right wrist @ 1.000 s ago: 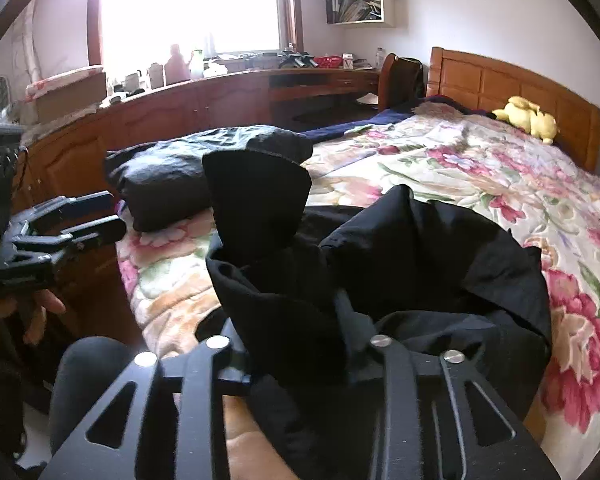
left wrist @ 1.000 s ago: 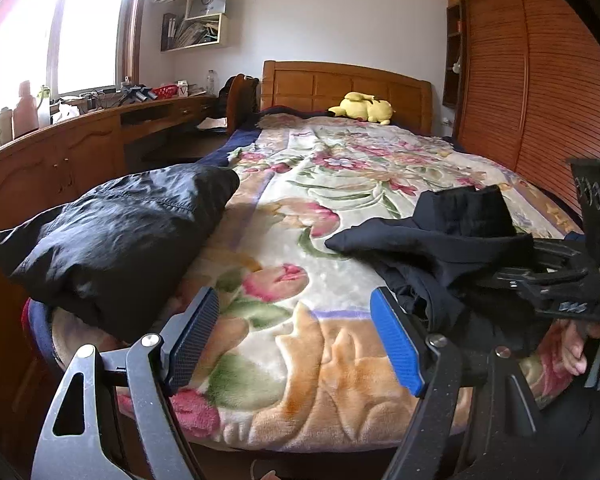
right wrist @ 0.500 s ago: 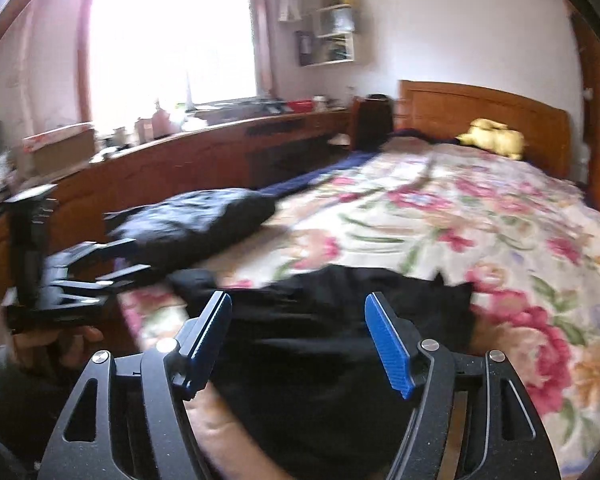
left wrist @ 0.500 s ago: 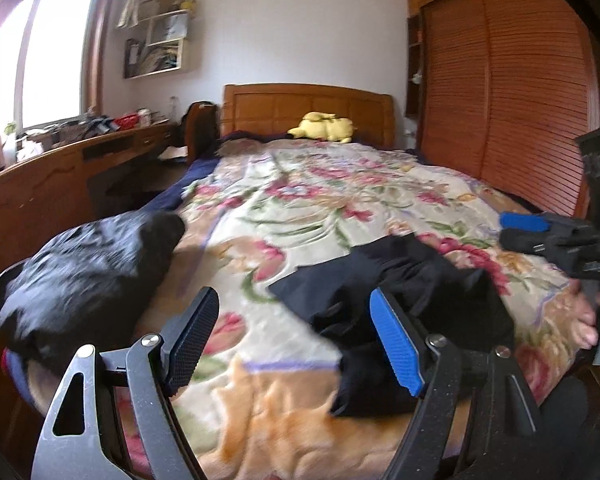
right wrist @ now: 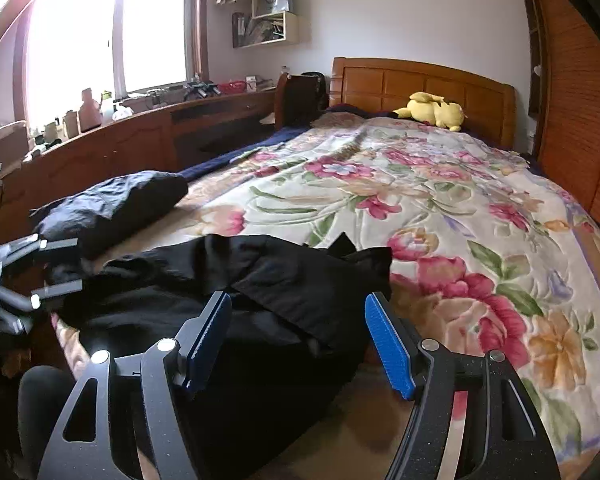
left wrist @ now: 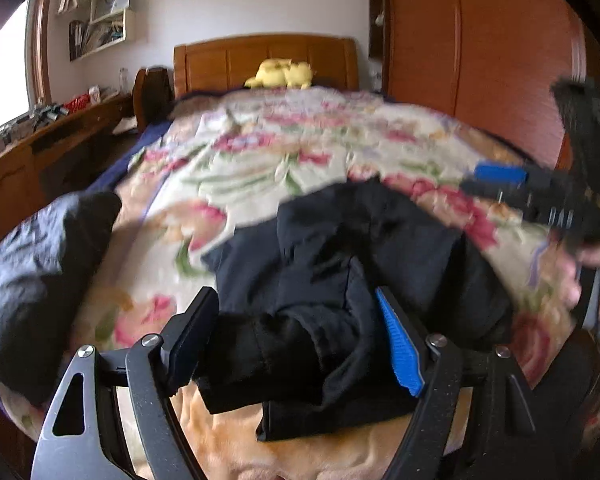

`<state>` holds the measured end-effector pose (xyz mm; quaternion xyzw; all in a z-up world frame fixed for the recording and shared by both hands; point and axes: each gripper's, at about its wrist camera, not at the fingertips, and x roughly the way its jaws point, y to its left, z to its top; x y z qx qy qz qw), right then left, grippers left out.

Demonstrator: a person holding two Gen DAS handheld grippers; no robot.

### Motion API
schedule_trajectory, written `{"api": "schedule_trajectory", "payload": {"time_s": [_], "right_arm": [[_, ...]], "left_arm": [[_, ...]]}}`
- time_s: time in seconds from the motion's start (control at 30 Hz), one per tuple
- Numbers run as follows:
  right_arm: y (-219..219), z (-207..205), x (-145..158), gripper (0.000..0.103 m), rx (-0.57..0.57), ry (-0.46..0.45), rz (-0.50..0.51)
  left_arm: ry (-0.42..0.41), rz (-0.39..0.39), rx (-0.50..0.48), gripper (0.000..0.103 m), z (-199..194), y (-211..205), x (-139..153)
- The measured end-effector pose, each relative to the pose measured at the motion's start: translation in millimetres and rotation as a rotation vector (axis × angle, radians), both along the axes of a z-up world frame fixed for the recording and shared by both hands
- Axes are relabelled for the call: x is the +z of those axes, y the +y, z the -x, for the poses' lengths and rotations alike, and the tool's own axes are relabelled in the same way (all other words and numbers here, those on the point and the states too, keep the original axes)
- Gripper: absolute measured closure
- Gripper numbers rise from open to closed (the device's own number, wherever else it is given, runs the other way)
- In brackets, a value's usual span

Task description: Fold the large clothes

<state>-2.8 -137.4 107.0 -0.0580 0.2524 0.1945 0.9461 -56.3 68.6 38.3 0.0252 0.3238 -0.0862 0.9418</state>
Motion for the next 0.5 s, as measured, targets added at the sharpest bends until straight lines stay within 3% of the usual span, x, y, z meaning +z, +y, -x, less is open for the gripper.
{"api": "schedule_trajectory", "payload": {"time_s": [0.2,0.5], "right_arm": [[-4.3,-15.6,-7.1,0.026,-0.009,0.022,0.025],[-8.4,-72.4,-32.9,0.021,-0.042,0.138,0.039]], "left_arm": [[0.079,0.029,0.032,0.024,10.6,10.4,-41.3],[0.087,0.077,0.036,0.024,20.3,14.1,-56.6]]}}
